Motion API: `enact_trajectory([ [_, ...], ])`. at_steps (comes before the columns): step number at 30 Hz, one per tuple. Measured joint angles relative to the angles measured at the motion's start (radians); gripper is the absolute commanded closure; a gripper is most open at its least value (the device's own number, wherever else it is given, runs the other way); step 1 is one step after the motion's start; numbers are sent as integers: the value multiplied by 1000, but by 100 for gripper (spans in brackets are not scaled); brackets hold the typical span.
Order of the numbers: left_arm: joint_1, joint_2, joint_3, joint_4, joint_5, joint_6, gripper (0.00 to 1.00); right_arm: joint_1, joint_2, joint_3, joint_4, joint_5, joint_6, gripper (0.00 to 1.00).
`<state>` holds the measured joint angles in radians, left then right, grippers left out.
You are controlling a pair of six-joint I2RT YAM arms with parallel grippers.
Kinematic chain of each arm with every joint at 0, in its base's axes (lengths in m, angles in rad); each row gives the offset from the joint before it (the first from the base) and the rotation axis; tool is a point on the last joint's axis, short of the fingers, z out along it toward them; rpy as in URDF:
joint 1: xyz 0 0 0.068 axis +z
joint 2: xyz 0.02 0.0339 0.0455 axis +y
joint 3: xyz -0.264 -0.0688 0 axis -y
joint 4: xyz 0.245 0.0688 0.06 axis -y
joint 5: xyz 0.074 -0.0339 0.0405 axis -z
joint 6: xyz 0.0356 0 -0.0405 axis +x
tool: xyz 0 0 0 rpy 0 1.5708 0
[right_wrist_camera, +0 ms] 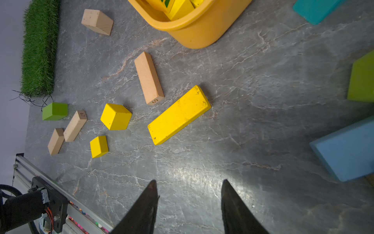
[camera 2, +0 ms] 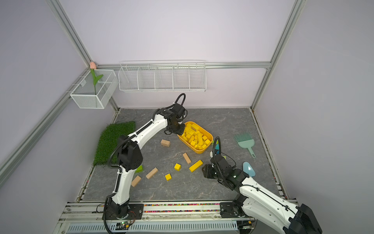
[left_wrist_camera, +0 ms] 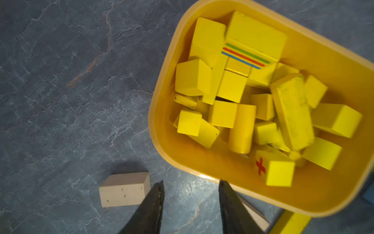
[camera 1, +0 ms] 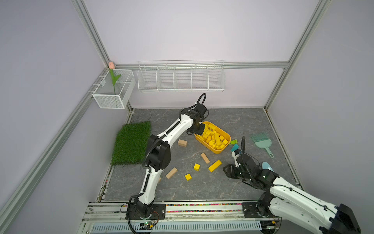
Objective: Pick out the yellow building blocks
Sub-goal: Place the building block in the storage box.
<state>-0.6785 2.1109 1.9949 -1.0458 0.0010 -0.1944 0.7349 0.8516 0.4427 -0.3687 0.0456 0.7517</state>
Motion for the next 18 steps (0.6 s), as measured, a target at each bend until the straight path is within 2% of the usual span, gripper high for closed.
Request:
enact_trajectory([
  [4,-19,-246,-286,140,45,-29,50,0,44,1,0,-2,0,47],
  [7,-33,-378,-462,216,74,-57,50,0,89,8,0,-10,-2,46],
  [18,-69,-648,-1011,440,94,-147,49,0,248,157,-72,-27,30,48],
])
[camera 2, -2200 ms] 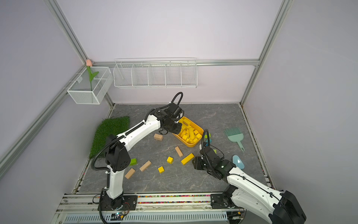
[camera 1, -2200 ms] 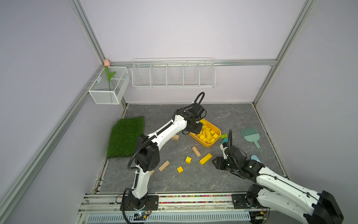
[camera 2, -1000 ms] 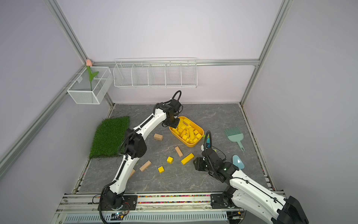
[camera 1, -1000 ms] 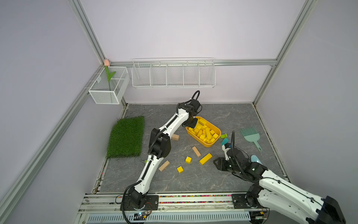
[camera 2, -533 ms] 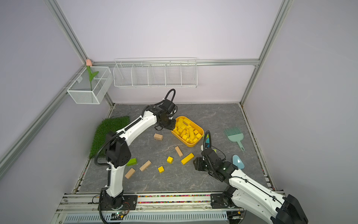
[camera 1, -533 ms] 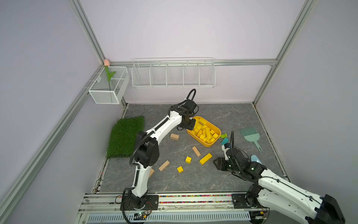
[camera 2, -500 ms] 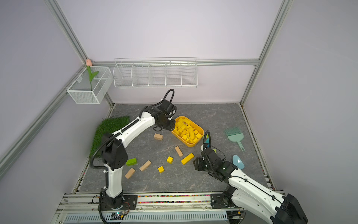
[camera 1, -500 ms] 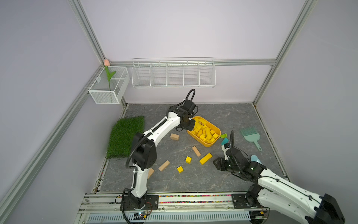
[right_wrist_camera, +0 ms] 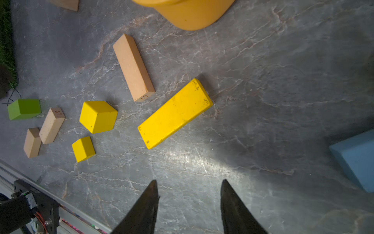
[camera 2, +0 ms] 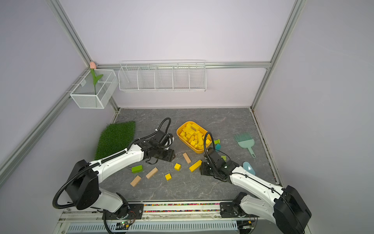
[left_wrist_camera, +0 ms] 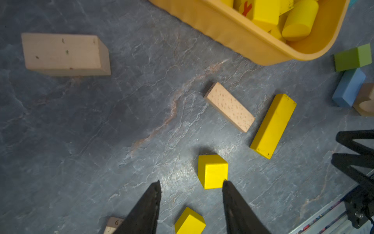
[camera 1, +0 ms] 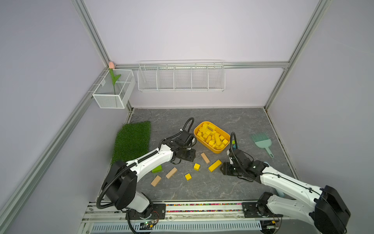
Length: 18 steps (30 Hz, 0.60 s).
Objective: Pick out the yellow building blocks
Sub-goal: Place the building block in the storage box.
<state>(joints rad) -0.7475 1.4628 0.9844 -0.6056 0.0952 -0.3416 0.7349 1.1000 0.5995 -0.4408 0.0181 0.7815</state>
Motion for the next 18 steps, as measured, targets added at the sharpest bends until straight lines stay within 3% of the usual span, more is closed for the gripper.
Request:
enact_trajectory([
  [10,0,-242,-172,193,-31,-44,45,1,144,206,-181,8,192,47],
  [18,3,-286,-224,258,-50,-58,44,1,262,291,-247,4,349,43],
])
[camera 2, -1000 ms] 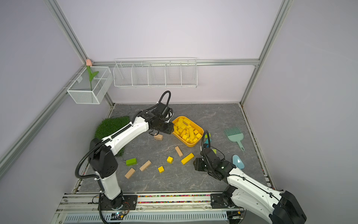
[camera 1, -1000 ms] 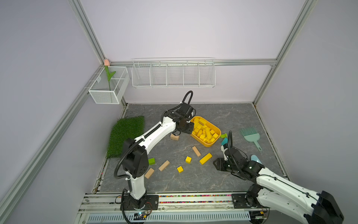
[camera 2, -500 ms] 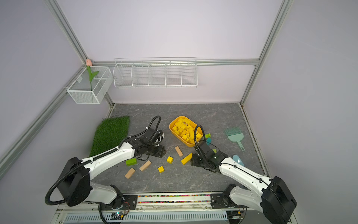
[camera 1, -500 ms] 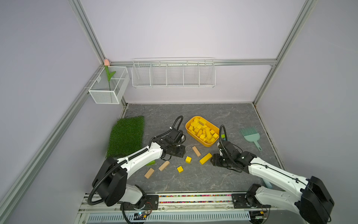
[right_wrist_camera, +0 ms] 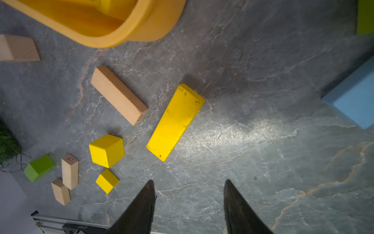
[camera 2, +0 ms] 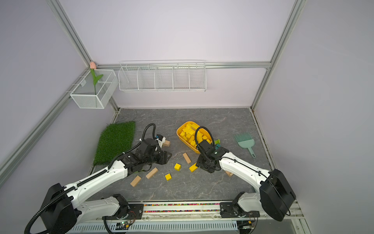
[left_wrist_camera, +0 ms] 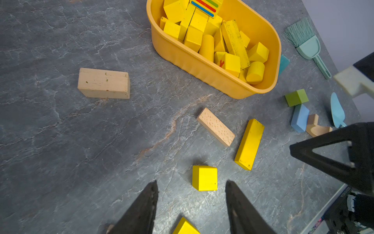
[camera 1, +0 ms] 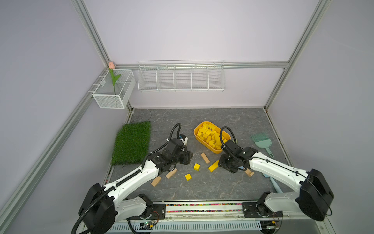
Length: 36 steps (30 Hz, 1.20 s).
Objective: Pick out the yellow building blocks
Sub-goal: Place the building block in the storage box, then pick up the building block from the center of the board.
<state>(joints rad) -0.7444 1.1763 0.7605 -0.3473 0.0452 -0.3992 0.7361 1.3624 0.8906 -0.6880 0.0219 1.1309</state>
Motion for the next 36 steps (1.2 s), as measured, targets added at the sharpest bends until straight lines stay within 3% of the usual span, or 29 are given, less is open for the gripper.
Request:
enact_trajectory([
  [17,18,-28,-27,36,-14,-12,43,63,286,167,-49,7,131,47],
  [36,36,-68,-56,53,3,-12,43,85,391,226,-41,19,156,50],
])
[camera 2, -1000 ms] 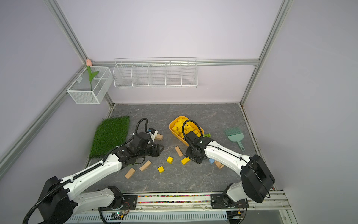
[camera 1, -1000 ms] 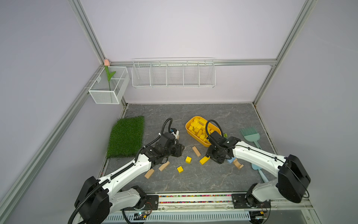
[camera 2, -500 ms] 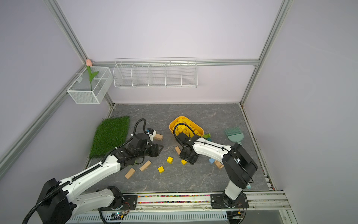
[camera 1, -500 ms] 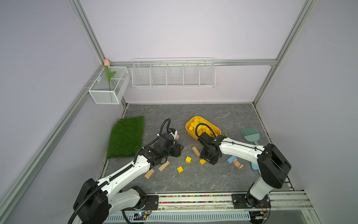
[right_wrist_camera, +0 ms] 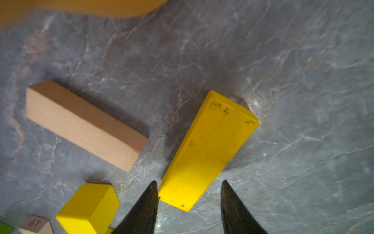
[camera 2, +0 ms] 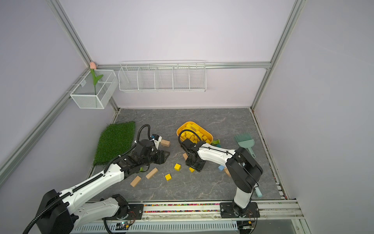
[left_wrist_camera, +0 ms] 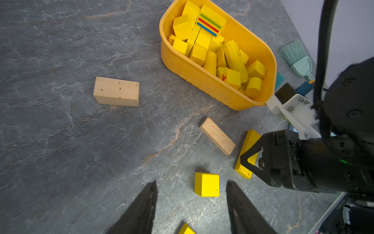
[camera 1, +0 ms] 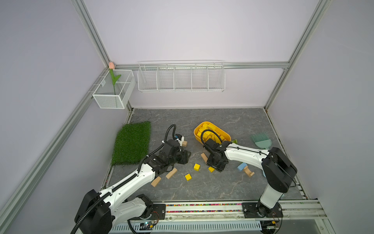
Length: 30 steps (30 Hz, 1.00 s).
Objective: Pick out the yellow building blocks
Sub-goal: Pick up the building block from the center of the board.
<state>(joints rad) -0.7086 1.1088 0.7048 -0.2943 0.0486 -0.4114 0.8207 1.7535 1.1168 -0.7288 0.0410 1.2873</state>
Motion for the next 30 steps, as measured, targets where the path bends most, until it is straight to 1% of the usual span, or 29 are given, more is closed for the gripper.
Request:
enact_trajectory([
  [12,3,0,-4,6,5,-4,43,5,15,12,4,26,-1,52],
  [16,4,0,-4,6,5,-4,43,23,20,25,-36,53,-9,52],
  [20,6,0,-4,6,5,-4,43,62,21,84,-108,123,-32,52],
  [24,8,0,-4,6,6,-4,43,111,11,163,-181,231,-55,52],
  [27,8,0,-4,6,6,-4,43,142,-19,191,-228,304,-71,52],
  [28,8,0,-4,6,7,-4,43,151,-29,195,-237,321,-81,53],
  [29,8,0,-4,6,9,-4,43,156,-36,195,-240,330,-89,57],
  [30,8,0,-4,6,9,-4,43,159,-41,195,-241,334,-100,65],
])
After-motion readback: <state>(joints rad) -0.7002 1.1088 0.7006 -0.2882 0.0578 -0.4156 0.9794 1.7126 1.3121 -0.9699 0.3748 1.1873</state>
